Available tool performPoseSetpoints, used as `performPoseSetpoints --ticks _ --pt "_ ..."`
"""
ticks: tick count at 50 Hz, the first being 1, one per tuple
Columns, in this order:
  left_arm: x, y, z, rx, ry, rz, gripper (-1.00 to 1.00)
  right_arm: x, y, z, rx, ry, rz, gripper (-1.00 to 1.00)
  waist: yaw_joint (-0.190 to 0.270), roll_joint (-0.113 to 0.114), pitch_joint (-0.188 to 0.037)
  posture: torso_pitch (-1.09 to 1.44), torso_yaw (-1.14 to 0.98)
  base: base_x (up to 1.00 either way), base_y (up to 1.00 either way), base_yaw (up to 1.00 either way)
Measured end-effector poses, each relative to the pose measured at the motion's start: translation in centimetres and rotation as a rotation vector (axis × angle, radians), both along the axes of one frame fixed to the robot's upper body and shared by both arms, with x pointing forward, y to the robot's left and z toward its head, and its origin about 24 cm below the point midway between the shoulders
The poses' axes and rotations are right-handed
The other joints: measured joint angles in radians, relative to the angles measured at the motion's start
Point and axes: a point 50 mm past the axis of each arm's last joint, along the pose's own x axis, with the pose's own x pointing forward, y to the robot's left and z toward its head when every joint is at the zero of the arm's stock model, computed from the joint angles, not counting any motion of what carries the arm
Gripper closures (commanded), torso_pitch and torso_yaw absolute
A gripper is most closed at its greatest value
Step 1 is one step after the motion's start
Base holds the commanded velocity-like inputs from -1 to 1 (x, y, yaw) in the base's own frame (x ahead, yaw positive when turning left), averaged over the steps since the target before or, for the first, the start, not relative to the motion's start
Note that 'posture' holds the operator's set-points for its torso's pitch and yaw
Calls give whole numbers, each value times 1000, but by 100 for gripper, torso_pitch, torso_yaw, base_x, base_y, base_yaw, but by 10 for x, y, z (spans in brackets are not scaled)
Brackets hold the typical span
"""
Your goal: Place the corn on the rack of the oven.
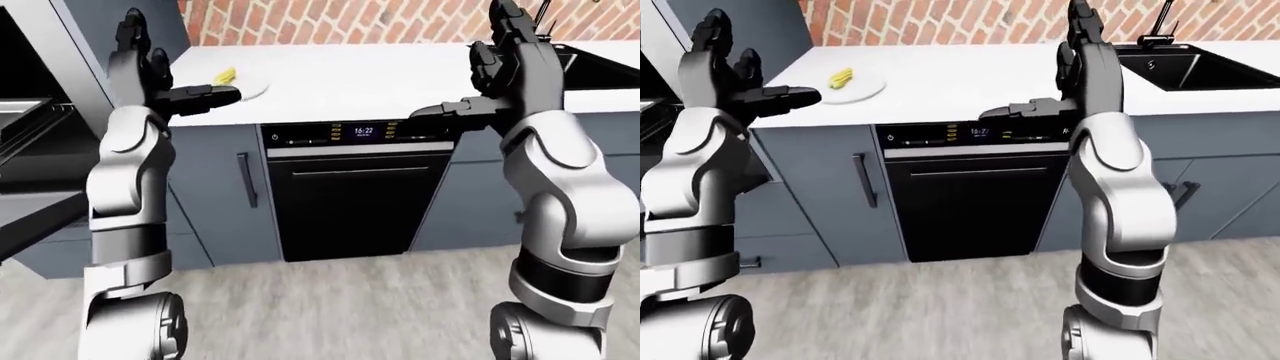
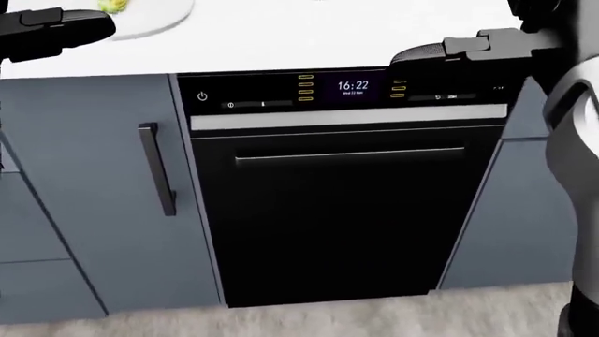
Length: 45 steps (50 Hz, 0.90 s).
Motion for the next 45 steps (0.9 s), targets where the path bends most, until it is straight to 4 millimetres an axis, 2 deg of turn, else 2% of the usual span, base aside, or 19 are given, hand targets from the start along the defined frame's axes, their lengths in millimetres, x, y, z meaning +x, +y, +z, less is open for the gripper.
performPoseSetpoints --ticks 1,4,6,11,13,15,16,19,23,26,27,28,31,33,37,40,41,43,45 --pt "0 -3 -1 -2 -3 -7 -100 0 -2 -1 0 3 -8 -100 -8 13 2 0 0 12 0 0" --pt "2 -9 -8 5 24 -34 -100 1 -9 -7 11 31 -37 -100 -19 14 6 0 0 12 0 0" --pt "3 -9 -10 3 39 -37 -100 2 -9 -7 10 33 -41 -100 -17 30 5 0 0 12 0 0" --pt "0 -7 -2 4 3 -28 -100 -1 -6 -2 6 9 -30 -100 -18 96 15 0 0 12 0 0" --pt "-1 -6 1 6 -9 -27 -100 -1 -6 -1 5 4 -27 -100 -22 137 8 0 0 12 0 0" --pt "-2 -2 1 4 -11 -13 -100 -1 -2 -4 6 12 -12 -100 -8 123 13 0 0 12 0 0" --pt "-2 0 -1 0 -2 -4 -100 0 0 -6 3 26 0 -100 -5 124 14 0 0 12 0 0" --pt "0 3 -8 -6 30 10 -100 2 1 -8 2 46 13 -100 -2 112 6 0 0 12 0 0" --pt "-1 0 -4 2 15 -1 -100 -1 -1 -1 1 12 1 -100 -3 66 9 0 0 12 0 0" --pt "-1 -1 -1 6 1 -6 -100 -2 0 1 -2 -5 3 -100 2 15 4 0 0 12 0 0" --pt "-1 -3 0 5 -5 -10 -100 -2 -1 2 -4 -7 -1 -100 -1 6 0 0 0 12 0 0" --pt "-1 -6 -2 5 -2 -18 -100 -2 -3 1 -2 -4 -8 -100 -9 20 6 0 0 12 0 0" --pt "2 -11 -9 10 32 -43 -100 1 -8 -8 7 36 -35 -100 -18 26 10 0 0 12 0 0" --pt "3 -11 -10 9 41 -44 -100 2 -8 -8 7 44 -38 -100 -16 42 10 0 0 12 0 0" --pt "1 -9 -4 10 12 -33 -100 -1 -6 -2 2 15 -26 -100 -16 89 16 0 0 12 0 0" --pt "-1 -8 1 14 -9 -30 -100 -2 -5 2 4 -3 -20 -100 -21 139 4 0 0 12 0 0" --pt "-1 -5 1 13 -11 -21 -100 -2 -2 0 5 1 -10 -100 -15 127 6 0 0 12 0 0" --pt "-1 -1 -6 5 10 -4 -100 0 1 -5 -1 25 9 -100 -9 124 11 0 0 12 0 0" --pt "-1 0 -10 2 31 2 -100 1 2 -6 -2 38 16 -100 -6 115 8 0 0 12 0 0"
